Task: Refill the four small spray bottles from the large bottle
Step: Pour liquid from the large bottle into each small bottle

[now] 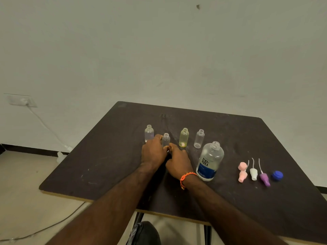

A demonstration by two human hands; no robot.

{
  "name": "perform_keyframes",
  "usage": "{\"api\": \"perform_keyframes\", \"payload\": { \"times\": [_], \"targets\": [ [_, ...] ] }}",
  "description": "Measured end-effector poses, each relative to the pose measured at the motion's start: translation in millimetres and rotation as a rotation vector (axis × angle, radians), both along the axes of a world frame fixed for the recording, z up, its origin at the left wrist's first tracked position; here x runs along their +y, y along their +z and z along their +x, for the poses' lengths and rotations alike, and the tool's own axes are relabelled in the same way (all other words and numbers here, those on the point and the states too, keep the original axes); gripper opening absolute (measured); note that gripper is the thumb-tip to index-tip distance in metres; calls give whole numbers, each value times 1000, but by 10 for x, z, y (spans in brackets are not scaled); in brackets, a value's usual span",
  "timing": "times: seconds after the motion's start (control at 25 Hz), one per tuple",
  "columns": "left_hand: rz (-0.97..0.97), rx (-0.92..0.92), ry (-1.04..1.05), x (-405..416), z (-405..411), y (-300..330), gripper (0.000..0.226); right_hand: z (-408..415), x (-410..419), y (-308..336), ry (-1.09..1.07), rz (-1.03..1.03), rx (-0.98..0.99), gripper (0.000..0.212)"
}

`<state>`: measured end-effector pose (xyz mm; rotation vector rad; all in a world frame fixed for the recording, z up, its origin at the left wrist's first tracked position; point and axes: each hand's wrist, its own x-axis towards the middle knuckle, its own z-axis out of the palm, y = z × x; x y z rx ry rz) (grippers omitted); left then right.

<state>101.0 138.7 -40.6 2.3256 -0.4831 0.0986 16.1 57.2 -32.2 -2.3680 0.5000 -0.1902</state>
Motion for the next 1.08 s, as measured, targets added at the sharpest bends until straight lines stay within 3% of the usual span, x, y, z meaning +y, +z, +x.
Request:
{"api": "perform_keyframes", "payload": {
  "times": [0.52,0.64,0.72,0.88,1.08],
  "targets": [
    [-10,74,55,-216,248,4,33,345,-163,-10,-36,139,-65,52],
    [-27,59,90,-159,95,79,57,222,-112,4,-87,159,-129,45],
    [-87,-13,116,-114,-59,116,55,106,-56,-1,-137,148,-203,35],
    [-159,-125,10,-92,-286,143,26,-308,-7,13,-154,104,-329,29],
    [-151,-111,-208,-290,-339,101,45,-997,-179,77,-101,-40,-474,22]
  ]
}}
